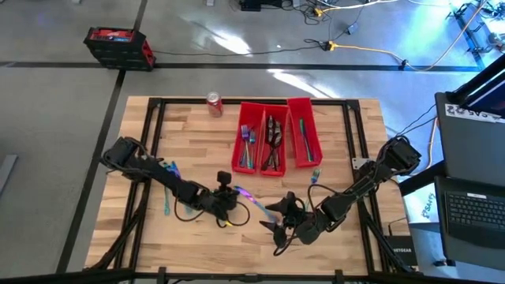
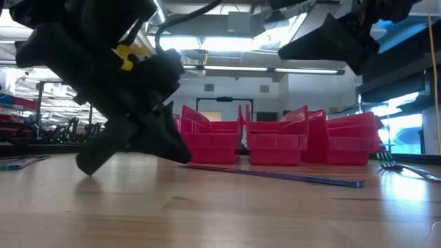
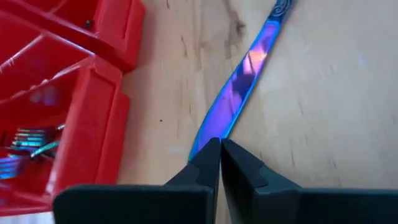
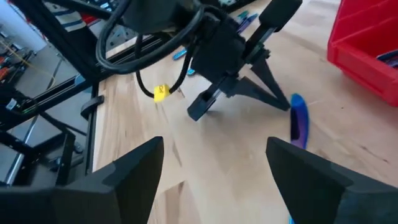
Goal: Sort silverware
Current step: Put the purple table knife into the right red bin
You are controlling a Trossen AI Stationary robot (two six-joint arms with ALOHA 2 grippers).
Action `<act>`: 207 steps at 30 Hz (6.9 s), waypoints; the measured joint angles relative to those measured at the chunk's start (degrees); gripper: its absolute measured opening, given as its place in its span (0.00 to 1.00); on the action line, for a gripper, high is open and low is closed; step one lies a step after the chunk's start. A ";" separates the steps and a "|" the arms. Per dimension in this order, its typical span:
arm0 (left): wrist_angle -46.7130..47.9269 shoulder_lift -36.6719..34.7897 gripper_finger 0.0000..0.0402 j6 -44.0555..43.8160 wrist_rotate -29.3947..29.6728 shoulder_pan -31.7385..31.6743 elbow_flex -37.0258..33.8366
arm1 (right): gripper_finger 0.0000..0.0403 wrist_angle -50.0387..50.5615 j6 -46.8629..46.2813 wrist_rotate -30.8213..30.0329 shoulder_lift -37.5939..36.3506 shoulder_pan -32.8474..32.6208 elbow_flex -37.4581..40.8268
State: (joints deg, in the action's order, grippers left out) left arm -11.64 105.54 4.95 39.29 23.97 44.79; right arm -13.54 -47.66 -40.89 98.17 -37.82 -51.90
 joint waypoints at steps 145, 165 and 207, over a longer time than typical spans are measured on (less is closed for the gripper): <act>4.96 6.05 0.00 -17.88 -9.82 6.32 7.35 | 0.67 -20.02 18.81 3.99 11.95 0.72 11.91; 4.94 6.05 0.00 -18.53 -9.45 6.34 7.35 | 0.65 -26.21 20.43 5.45 18.56 0.68 11.61; 4.92 6.05 0.00 -18.38 -9.27 6.03 7.35 | 0.54 -30.01 10.71 -9.60 23.21 -8.34 14.53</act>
State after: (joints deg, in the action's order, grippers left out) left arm -6.72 111.59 -13.43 30.02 30.00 52.14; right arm -43.55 -36.95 -50.49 121.38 -46.17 -37.36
